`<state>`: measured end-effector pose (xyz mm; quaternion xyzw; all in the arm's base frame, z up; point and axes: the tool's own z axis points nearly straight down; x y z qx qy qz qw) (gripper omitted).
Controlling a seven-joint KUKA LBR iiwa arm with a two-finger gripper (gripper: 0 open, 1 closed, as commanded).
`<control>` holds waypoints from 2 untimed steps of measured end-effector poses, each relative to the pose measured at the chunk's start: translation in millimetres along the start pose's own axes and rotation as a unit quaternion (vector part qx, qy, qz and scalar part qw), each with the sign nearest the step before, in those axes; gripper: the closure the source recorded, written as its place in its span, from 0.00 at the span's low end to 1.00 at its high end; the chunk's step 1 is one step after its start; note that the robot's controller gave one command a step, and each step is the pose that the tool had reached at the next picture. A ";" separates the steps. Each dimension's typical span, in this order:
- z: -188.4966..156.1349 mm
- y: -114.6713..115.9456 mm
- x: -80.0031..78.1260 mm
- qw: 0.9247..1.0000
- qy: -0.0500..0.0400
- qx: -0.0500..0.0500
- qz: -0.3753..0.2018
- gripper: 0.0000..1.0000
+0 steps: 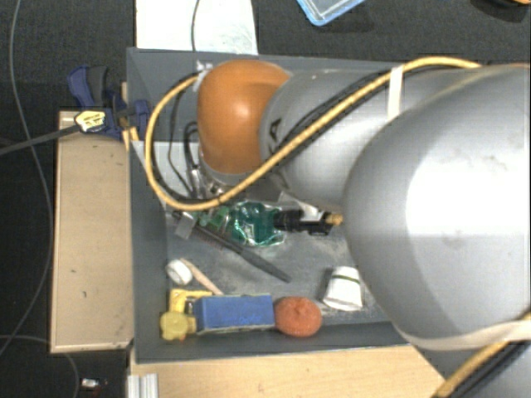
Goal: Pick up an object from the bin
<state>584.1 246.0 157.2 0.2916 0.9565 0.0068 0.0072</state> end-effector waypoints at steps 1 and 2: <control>-30.6 -0.3 -0.2 1.000 0.001 0.001 -0.001 1.00; -55.0 1.0 -1.3 1.000 -0.001 -0.001 -0.003 1.00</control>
Offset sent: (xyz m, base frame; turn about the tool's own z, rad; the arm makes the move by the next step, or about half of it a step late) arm -0.0006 -0.0006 0.0411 -0.0020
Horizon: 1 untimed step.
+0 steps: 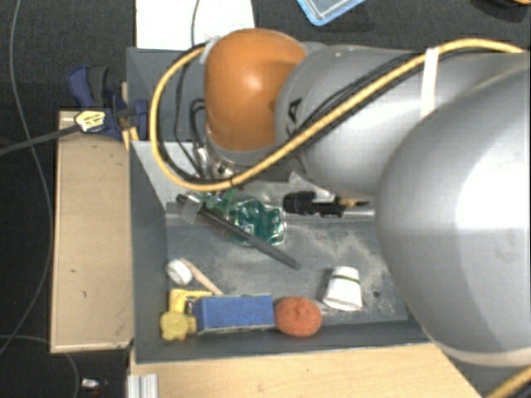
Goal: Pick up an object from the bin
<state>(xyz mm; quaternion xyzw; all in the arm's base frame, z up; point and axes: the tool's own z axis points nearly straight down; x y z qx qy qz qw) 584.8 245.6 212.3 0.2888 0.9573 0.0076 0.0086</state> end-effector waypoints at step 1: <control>-21.7 -0.2 -0.1 1.000 0.001 0.001 -0.002 1.00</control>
Offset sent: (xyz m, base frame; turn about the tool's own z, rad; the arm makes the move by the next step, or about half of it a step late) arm -0.0009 -0.0005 0.0454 -0.0020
